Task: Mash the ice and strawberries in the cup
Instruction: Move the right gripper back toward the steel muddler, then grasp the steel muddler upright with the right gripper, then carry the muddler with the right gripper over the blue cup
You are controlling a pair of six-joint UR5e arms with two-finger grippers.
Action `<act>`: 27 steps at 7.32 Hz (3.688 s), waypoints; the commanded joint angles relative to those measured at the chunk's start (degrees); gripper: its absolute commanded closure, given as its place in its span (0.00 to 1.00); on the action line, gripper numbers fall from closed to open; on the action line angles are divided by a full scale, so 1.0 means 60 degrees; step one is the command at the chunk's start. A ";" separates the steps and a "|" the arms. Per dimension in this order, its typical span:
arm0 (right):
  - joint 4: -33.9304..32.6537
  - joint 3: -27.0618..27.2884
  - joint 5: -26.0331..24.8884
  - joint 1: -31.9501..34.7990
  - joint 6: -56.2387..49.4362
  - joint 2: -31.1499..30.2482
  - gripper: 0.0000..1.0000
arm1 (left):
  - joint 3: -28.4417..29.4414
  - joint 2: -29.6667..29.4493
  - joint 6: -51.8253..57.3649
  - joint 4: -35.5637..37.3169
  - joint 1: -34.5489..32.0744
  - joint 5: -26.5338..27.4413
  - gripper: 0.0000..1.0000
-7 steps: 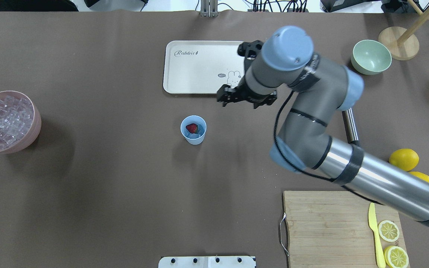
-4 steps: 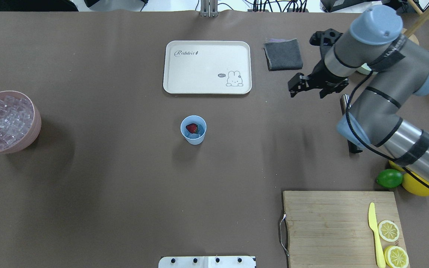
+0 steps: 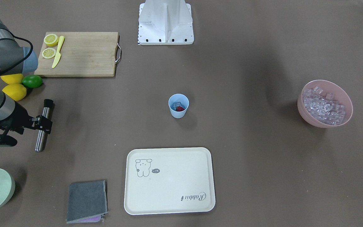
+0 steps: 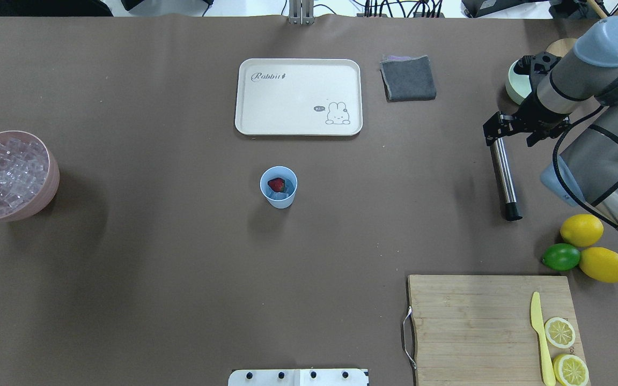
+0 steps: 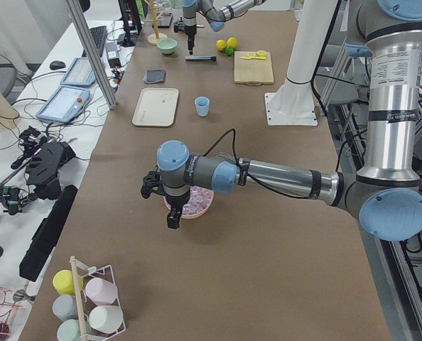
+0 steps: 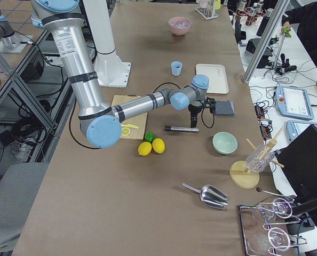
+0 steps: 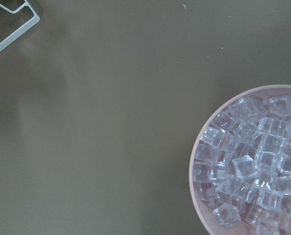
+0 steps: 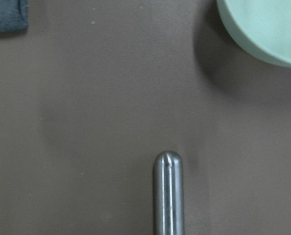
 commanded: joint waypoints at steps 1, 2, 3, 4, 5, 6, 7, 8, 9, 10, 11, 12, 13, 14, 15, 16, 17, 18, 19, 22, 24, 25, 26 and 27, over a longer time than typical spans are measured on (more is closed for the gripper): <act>0.0055 -0.0333 0.0005 0.0012 -0.0060 -0.0055 0.16 | -0.0023 -0.0021 0.0017 0.0030 -0.0020 -0.0001 0.02; 0.0172 -0.0464 0.0005 -0.0119 -0.0060 -0.0011 0.17 | -0.0023 -0.0035 0.0002 0.0030 -0.0020 -0.0001 0.02; 0.0579 -0.0755 0.0005 -0.0236 -0.0075 -0.0040 0.18 | -0.0023 -0.0050 0.0002 0.0030 -0.0020 0.0014 0.02; 0.0974 -0.1005 -0.0009 -0.0310 -0.0046 -0.0011 0.18 | -0.0023 -0.0064 0.0002 0.0030 -0.0020 0.0014 0.02; 0.1007 -0.1007 0.0005 -0.0339 -0.0046 -0.0011 0.22 | -0.0023 -0.0094 0.0002 0.0030 -0.0020 0.0029 0.02; 0.1008 -0.1022 0.0005 -0.0369 -0.0046 -0.0011 0.34 | -0.0023 -0.0094 0.0002 0.0030 -0.0020 0.0043 0.02; 0.1022 -0.1065 0.0005 -0.0427 -0.0046 -0.0011 0.60 | -0.0023 -0.0094 0.0002 0.0030 -0.0020 0.0043 0.02; 0.1022 -0.1182 0.0005 -0.0456 -0.0060 0.0018 0.84 | -0.0023 -0.0094 0.0002 0.0030 -0.0020 0.0043 0.02; 0.1022 -0.1154 0.0020 -0.0457 -0.0060 0.0047 1.00 | -0.0023 -0.0108 0.0002 0.0044 -0.0020 0.0043 0.02; 0.1037 -0.1052 0.0122 -0.0442 -0.0133 0.0091 1.00 | -0.0023 -0.0123 0.0002 0.0044 -0.0020 0.0043 0.02; 0.1037 -0.0892 0.0369 -0.0268 -0.0162 0.0295 1.00 | -0.0052 -0.0123 0.0002 0.0044 -0.0020 0.0043 0.02; 0.1051 -0.0208 0.0227 -0.0266 -0.0134 0.0384 1.00 | -0.0096 -0.0123 0.0002 0.0030 -0.0020 0.0014 0.02; 0.1052 0.1162 0.0008 -0.0252 -0.0075 0.0399 1.00 | -0.0198 -0.0080 0.0002 0.0030 -0.0020 0.0000 0.02; 0.1066 0.2582 -0.0763 -0.0542 0.0070 0.0399 1.00 | -0.0214 -0.0036 0.0046 0.0030 -0.0020 -0.0001 0.02; 0.1414 0.3655 -0.1307 -0.0762 0.0405 0.0443 1.00 | -0.0199 0.0008 0.0089 -0.0014 -0.0020 0.0014 0.02; 0.2897 0.3970 -0.1864 -0.0938 0.0786 0.0646 1.00 | -0.0185 0.0009 0.0104 0.0000 -0.0020 0.0058 0.02; 0.5392 0.3857 -0.3682 -0.1984 0.2225 0.0532 1.00 | -0.0141 0.0023 0.0105 0.0015 -0.0020 0.0058 0.02; 0.7592 0.3363 -0.6876 -0.3749 0.2384 0.0589 1.00 | -0.0141 0.0023 0.0105 0.0015 -0.0020 0.0058 0.02; 0.7904 0.3025 -0.8968 -0.4985 0.1850 0.0938 1.00 | -0.0141 0.0038 0.0105 0.0015 -0.0020 0.0043 0.02; 0.8301 0.2702 -1.1396 -0.6107 0.1099 0.1409 1.00 | -0.0170 0.0009 0.0105 0.0030 -0.0020 -0.0001 0.03; 0.9163 0.2028 -1.1799 -0.6243 0.0615 0.1673 1.00 | -0.0185 0.0009 0.0105 0.0044 -0.0005 -0.0001 0.03; 0.9326 0.1518 -1.2033 -0.6257 0.0599 0.2109 1.00 | -0.0170 0.0009 0.0105 0.0044 -0.0005 -0.0015 0.03; 0.9371 0.0990 -1.2166 -0.6258 0.0584 0.2447 1.00 | -0.0141 0.0009 0.0105 0.0044 -0.0005 -0.0015 0.03; 0.9401 0.0536 -1.2399 -0.6287 0.0584 0.2769 1.00 | -0.0155 0.0009 0.0105 0.0044 -0.0005 -0.0015 0.02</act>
